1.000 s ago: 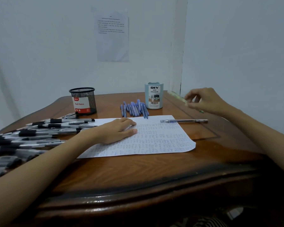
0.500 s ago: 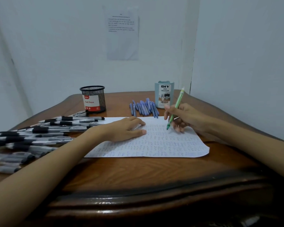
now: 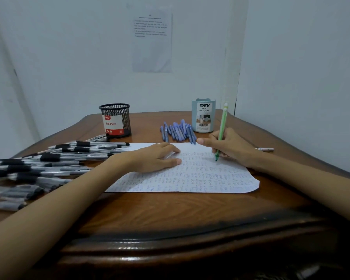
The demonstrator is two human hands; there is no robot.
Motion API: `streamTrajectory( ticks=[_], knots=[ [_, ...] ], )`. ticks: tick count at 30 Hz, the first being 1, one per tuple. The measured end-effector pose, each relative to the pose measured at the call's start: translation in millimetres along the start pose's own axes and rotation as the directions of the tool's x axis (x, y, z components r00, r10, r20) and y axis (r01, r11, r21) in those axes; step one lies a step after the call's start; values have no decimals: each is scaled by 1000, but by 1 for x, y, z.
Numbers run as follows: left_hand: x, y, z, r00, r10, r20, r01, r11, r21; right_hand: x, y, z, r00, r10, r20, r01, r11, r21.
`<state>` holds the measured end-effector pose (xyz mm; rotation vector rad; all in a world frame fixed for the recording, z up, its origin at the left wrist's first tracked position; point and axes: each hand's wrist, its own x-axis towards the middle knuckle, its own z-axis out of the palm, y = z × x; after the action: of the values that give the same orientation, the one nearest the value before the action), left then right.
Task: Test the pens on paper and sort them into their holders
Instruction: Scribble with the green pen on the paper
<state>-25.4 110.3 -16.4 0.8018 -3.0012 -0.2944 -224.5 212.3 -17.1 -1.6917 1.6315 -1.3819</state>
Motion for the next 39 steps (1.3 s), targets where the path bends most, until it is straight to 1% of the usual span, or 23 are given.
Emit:
streamTrajectory(
  ticks=[4,8,11,15,19,23,28,31,34,39],
  knots=[
    [0,1,0,1000,0,0,0,1000,3,0,1,4,998,1,61,3,998,-61],
    [0,1,0,1000,-1,-3,1,1000,-2,-1,2,4,997,-8,82,11,999,-38],
    [0,1,1,1000,-4,3,4,1000,-2,0,5,4,994,-24,105,30,998,-62],
    [0,1,0,1000,-3,7,3,1000,-2,3,7,4,997,-13,77,20,996,-86],
    [0,2,0,1000,-10,7,10,1000,-9,1,7,3,996,2,88,-1,1000,-19],
    [0,2,0,1000,-3,3,3,1000,-3,1,6,5,997,-35,67,39,998,-52],
    [0,1,1,1000,-6,7,6,1000,0,1,7,4,998,-13,63,16,999,-48],
    [0,2,0,1000,-7,10,7,1000,1,3,8,5,999,-32,31,35,996,-85],
    [0,2,0,1000,-6,9,6,1000,1,3,9,5,998,-36,45,39,996,-83],
    [0,1,1,1000,-6,10,6,1000,-4,4,11,5,998,-56,7,57,995,-85]
  ],
)
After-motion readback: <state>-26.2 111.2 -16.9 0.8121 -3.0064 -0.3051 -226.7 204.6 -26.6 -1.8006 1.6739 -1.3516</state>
